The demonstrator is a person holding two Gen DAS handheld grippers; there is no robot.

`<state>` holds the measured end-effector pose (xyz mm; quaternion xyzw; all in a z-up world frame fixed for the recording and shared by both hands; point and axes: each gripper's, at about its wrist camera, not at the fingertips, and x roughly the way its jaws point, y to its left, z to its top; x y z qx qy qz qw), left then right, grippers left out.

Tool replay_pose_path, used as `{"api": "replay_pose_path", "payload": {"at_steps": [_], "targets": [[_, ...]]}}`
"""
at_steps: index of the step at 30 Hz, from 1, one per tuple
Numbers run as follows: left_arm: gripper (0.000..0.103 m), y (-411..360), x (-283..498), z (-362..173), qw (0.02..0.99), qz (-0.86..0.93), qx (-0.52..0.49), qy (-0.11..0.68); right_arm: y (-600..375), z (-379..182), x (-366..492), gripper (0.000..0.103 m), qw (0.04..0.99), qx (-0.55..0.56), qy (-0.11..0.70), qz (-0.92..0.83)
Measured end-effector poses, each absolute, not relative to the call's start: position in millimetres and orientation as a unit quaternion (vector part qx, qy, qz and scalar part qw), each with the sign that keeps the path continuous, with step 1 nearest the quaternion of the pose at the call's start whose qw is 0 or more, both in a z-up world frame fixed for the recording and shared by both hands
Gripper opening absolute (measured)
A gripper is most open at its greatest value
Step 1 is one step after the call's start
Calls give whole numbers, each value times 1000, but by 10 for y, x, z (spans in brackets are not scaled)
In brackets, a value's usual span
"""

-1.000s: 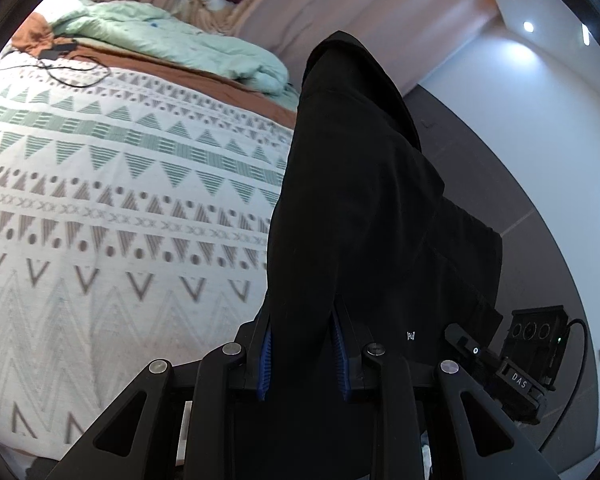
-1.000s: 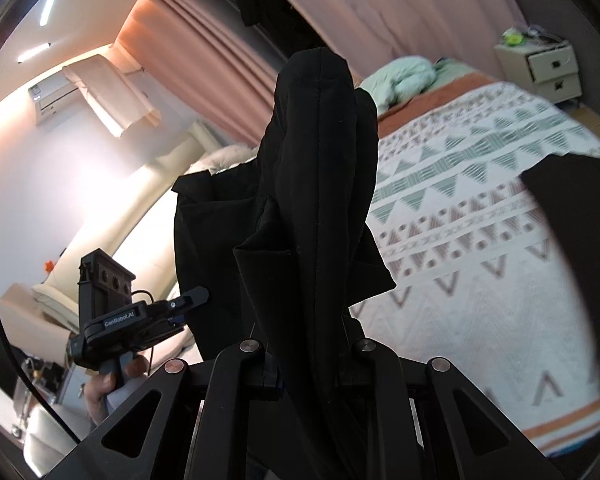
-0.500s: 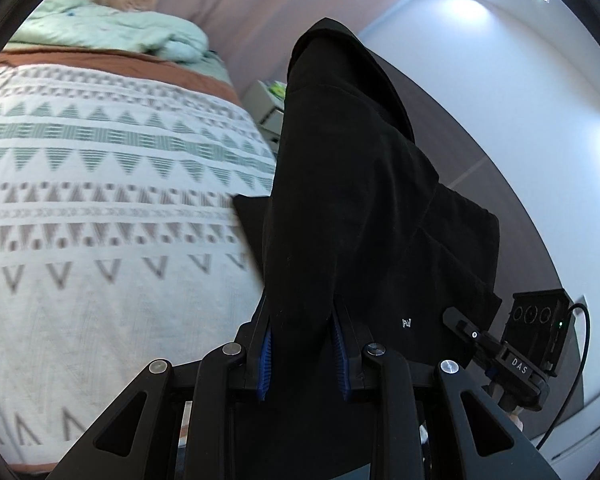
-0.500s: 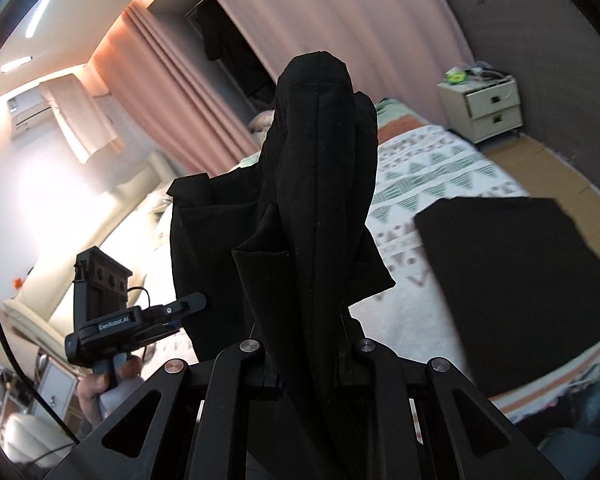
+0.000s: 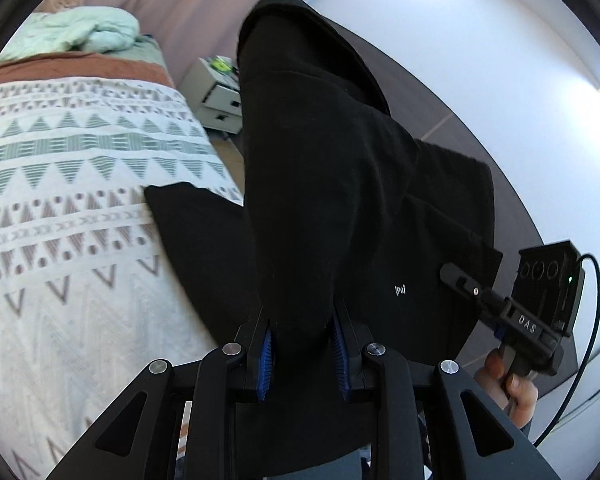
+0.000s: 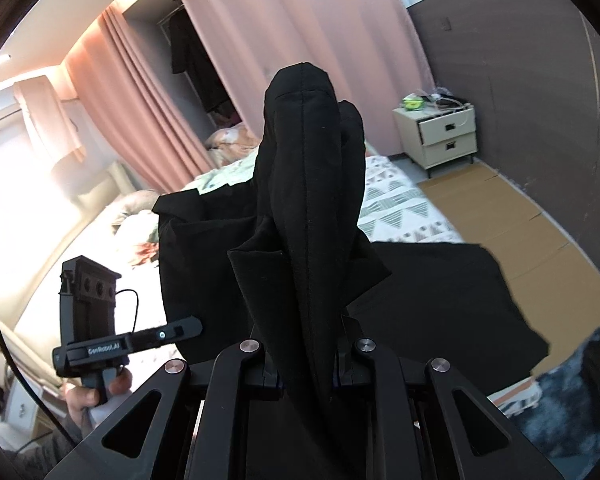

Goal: Fold large clothes
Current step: 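Fold the held shirt end over onto the rest of the strip with both grippers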

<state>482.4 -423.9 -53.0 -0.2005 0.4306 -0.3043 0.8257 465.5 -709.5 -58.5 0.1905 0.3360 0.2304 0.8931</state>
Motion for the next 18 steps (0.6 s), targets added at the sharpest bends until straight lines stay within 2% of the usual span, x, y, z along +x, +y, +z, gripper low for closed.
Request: {"api": "replay_pose_path", "payload": {"at_steps": [10, 18], "targets": [[26, -4625, 5266, -901, 795, -335, -209, 461, -7232, -629, 4998, 17, 900, 161, 363, 179], [26, -4692, 5763, -1343, 775, -327, -223, 492, -7189, -973, 5530, 16, 894, 141, 396, 154]]}}
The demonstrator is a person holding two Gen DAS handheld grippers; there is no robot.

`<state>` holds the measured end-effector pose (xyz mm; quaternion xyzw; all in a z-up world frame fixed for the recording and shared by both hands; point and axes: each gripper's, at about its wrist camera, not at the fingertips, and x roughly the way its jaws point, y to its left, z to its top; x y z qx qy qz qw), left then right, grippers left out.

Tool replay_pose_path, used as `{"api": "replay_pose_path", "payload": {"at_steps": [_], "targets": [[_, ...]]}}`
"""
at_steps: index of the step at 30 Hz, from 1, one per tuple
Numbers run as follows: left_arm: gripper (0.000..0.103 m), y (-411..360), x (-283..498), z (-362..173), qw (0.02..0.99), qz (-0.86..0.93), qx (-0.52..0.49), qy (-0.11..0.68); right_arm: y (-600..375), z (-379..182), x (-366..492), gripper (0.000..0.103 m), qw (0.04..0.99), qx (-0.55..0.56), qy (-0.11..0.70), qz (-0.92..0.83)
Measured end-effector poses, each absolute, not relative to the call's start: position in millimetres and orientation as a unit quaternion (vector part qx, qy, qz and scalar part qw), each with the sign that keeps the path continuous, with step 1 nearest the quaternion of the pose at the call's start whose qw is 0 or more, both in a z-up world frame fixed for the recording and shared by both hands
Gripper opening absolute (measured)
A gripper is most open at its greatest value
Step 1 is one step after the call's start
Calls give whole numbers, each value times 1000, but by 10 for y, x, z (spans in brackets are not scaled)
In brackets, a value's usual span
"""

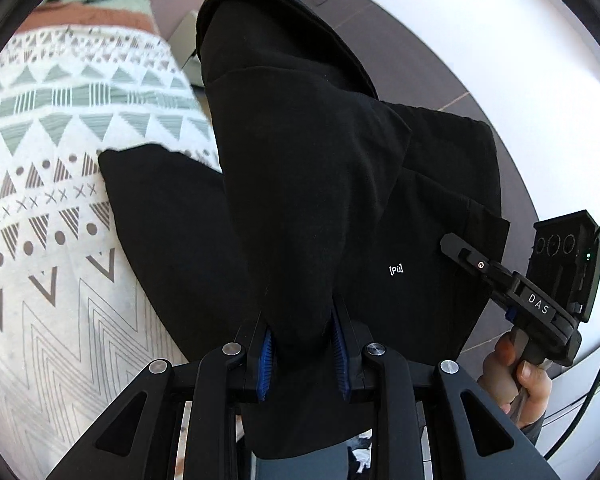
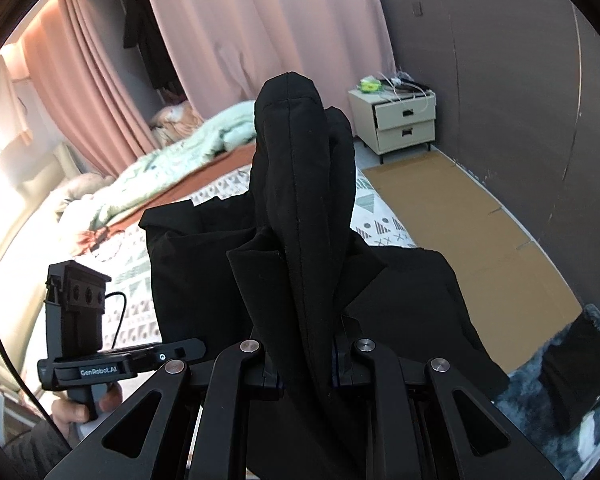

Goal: Fold large clothes
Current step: 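Fold the held shirt end over onto the rest of the strip with both grippers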

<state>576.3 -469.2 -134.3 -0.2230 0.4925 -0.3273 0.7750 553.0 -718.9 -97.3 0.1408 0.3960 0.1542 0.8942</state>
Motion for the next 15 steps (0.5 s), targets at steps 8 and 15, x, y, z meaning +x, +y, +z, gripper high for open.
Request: {"api": "replay_pose_path", "payload": {"at_steps": [8, 15], "targets": [[26, -4579, 6164, -1937, 757, -314, -246, 518, -7081, -1411, 6098, 16, 887, 113, 432, 118], [26, -4466, 6387, -2434, 744, -287, -266, 543, -7223, -1859, 6436, 46, 877, 113, 467, 15]]}}
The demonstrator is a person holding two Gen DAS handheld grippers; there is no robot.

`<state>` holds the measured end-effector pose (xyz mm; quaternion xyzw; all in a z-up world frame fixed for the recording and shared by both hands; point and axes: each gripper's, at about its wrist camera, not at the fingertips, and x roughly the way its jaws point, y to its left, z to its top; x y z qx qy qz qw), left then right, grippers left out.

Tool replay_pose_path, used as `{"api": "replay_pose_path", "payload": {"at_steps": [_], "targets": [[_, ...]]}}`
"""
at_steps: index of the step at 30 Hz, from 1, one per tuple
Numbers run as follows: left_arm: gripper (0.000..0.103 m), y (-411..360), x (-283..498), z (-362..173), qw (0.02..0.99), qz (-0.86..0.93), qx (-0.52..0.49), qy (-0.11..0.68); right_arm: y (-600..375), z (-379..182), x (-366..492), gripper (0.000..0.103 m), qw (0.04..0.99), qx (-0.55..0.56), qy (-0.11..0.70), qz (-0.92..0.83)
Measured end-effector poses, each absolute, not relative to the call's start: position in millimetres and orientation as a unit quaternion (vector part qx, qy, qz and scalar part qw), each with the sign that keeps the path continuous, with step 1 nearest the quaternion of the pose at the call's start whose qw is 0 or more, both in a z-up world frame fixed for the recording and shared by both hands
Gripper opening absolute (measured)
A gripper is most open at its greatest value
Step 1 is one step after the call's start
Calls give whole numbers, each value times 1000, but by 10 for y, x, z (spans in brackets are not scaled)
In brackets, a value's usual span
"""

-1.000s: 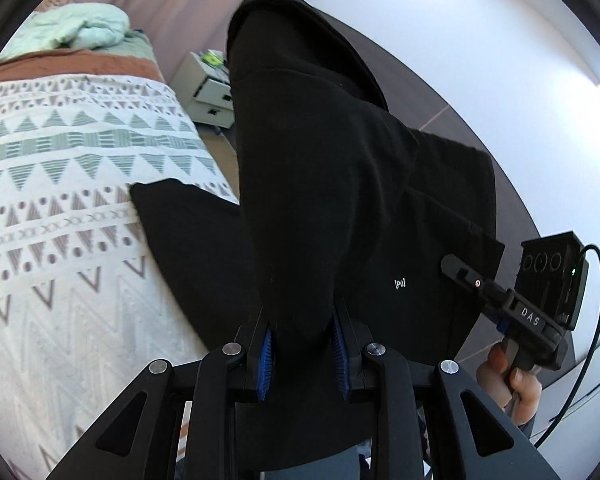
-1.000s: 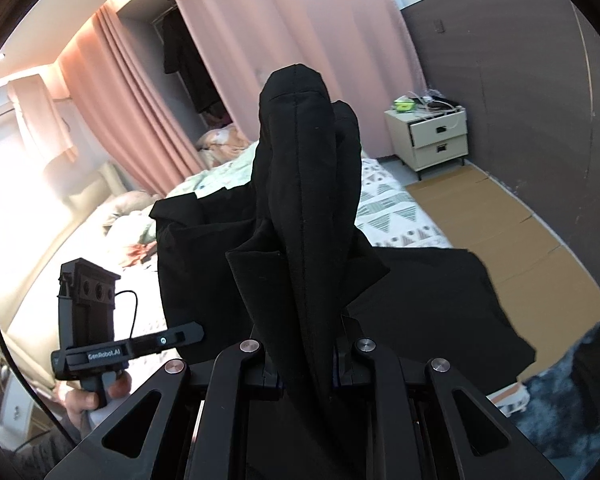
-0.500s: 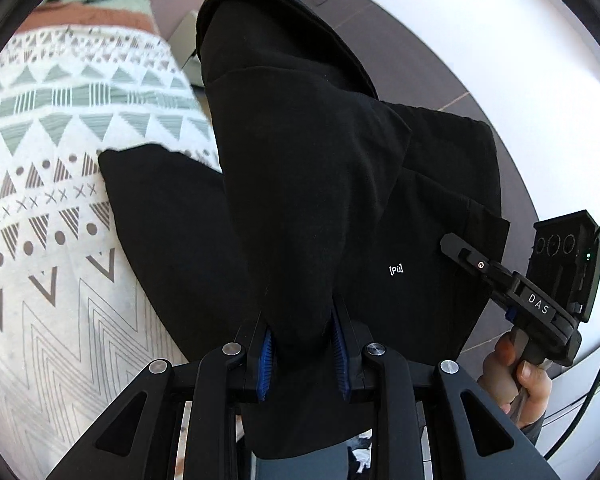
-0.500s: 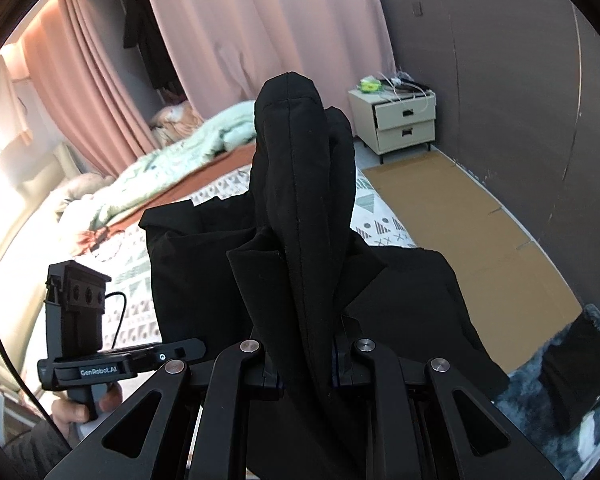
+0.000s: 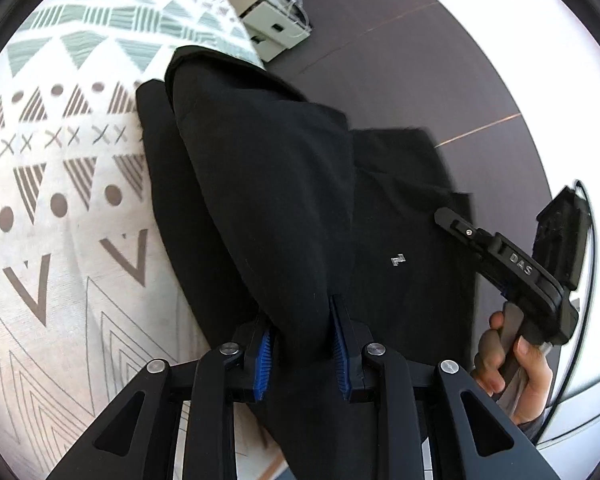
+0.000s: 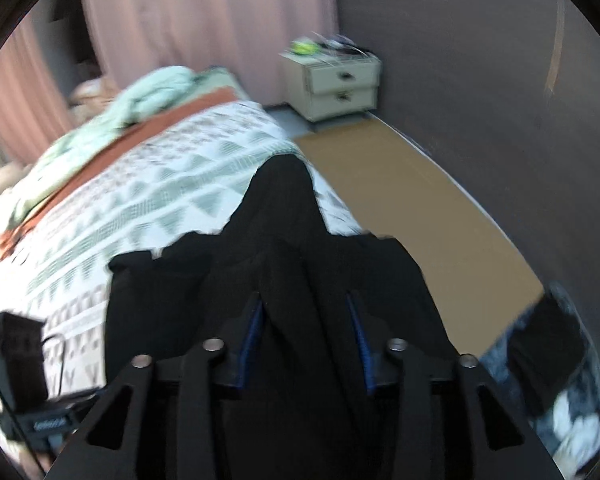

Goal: Fold large clothes
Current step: 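Fold the held shirt end over onto the rest of the strip with both grippers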

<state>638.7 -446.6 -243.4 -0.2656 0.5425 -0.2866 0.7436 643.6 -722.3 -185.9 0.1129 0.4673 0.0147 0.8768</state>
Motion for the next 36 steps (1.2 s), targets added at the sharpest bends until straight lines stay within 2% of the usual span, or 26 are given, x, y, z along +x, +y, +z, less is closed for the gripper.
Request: {"api": "replay_pose_path", "payload": {"at_steps": [4, 6, 8, 12, 17, 22, 26, 31, 34, 36], "targets": [[32, -4411, 6401, -2472, 739, -289, -270, 545, -7501, -1862, 6207, 53, 879, 160, 450, -2], [32, -4416, 6424, -2470, 742, -286, -258, 549, -7624, -1802, 5952, 63, 883, 166, 439, -20], [32, -4400, 6430, -2466, 744, -286, -251, 549, -7704, -1776, 5685, 68, 884, 176, 431, -35], [33, -4366, 6398, -2425, 749, -284, -242, 548, -7947, -1922, 5172, 68, 872, 236, 427, -40], [35, -4349, 6359, -2387, 757, -281, -223, 546, -8057, -2385, 4659, 72, 843, 311, 437, -34], [35, -4368, 6346, -2345, 759, -284, -212, 546, -7976, -2823, 4549, 74, 822, 371, 432, -25], [35, -4383, 6338, -2316, 762, -281, -201, 548, -7931, -3134, 4501, 83, 796, 430, 424, -34], [35, -4412, 6366, -2346, 763, -284, -188, 549, -7874, -3467, 4580, 88, 764, 499, 409, 5], [42, -4425, 6382, -2348, 766, -281, -184, 549, -7895, -3578, 4620, 88, 749, 534, 392, 12], [42, -4437, 6399, -2362, 766, -282, -182, 548, -7883, -3565, 4629, 86, 753, 529, 391, 7]]}}
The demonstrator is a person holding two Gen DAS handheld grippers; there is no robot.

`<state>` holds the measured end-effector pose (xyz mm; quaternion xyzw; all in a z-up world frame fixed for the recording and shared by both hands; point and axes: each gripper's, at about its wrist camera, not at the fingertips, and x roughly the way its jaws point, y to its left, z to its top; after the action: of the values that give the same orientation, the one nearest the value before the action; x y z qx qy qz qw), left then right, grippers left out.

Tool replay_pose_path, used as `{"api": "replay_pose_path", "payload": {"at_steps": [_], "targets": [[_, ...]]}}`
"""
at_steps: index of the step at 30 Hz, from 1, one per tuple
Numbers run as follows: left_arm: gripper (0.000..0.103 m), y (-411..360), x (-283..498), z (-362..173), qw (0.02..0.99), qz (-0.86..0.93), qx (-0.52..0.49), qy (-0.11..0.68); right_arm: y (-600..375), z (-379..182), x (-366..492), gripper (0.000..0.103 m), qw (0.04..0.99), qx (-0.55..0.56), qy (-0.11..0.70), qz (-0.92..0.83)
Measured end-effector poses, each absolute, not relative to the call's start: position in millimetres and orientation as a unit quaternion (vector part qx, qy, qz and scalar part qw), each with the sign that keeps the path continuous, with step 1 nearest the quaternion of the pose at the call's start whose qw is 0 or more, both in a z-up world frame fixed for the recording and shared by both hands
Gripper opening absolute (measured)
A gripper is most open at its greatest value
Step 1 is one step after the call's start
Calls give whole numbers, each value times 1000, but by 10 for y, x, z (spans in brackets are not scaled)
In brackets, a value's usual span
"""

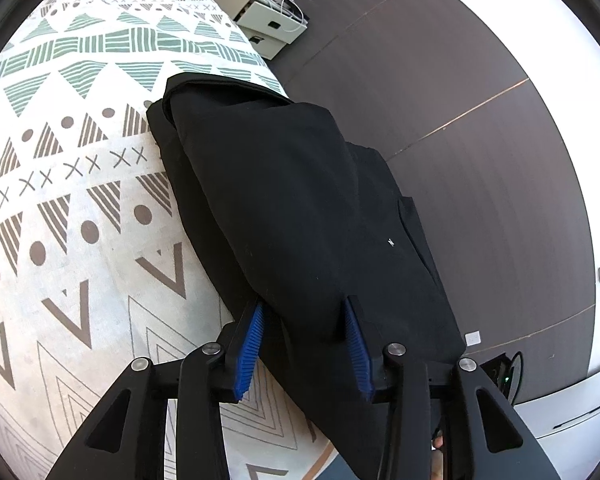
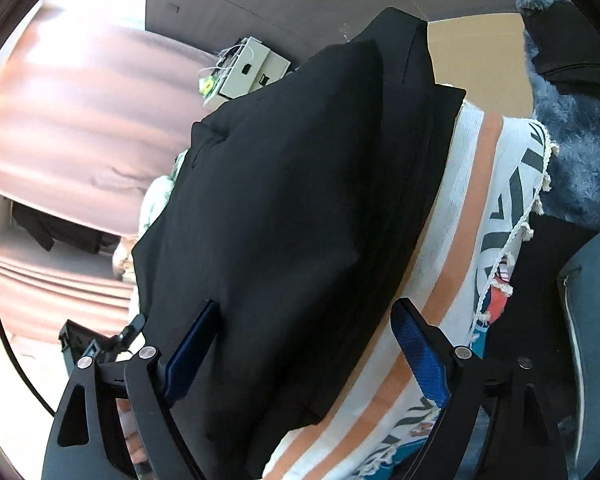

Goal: Fold large clothes
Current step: 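Fold the held shirt end over onto the rest of the strip with both grippers, then lower the folded shirt onto the bed with both grippers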

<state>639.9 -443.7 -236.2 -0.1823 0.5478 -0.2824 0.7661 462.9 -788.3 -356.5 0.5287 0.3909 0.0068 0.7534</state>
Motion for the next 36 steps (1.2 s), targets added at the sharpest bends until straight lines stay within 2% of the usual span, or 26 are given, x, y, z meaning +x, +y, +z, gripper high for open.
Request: {"api": "replay_pose_path", "payload": {"at_steps": [1, 2, 4, 5, 7, 11, 18, 36], "targets": [[42, -4441, 6409, -2365, 766, -283, -182, 547, -7876, -3530, 4621, 82, 762, 518, 389, 4], [42, -4447, 6417, -2370, 766, -285, -183, 546, -7862, -3479, 4634, 68, 770, 507, 387, 5], [42, -4473, 6437, -2376, 768, -288, -180, 543, -7850, -3365, 4664, 52, 782, 486, 391, -1], [42, -4492, 6454, -2379, 769, -289, -177, 542, -7854, -3335, 4680, 49, 783, 483, 392, -2], [41, -4517, 6495, -2390, 767, -289, -180, 544, -7881, -3291, 4714, 35, 785, 477, 395, -2], [37, -4575, 6545, -2373, 767, -296, -173, 542, -7910, -3212, 4695, 22, 790, 475, 388, -4], [34, -4815, 6738, -2324, 769, -301, -151, 543, -8026, -3095, 4836, 18, 804, 453, 385, -18], [35, -4755, 6710, -2435, 768, -304, -176, 536, -8099, -2760, 5239, 17, 837, 359, 409, -57]]}}
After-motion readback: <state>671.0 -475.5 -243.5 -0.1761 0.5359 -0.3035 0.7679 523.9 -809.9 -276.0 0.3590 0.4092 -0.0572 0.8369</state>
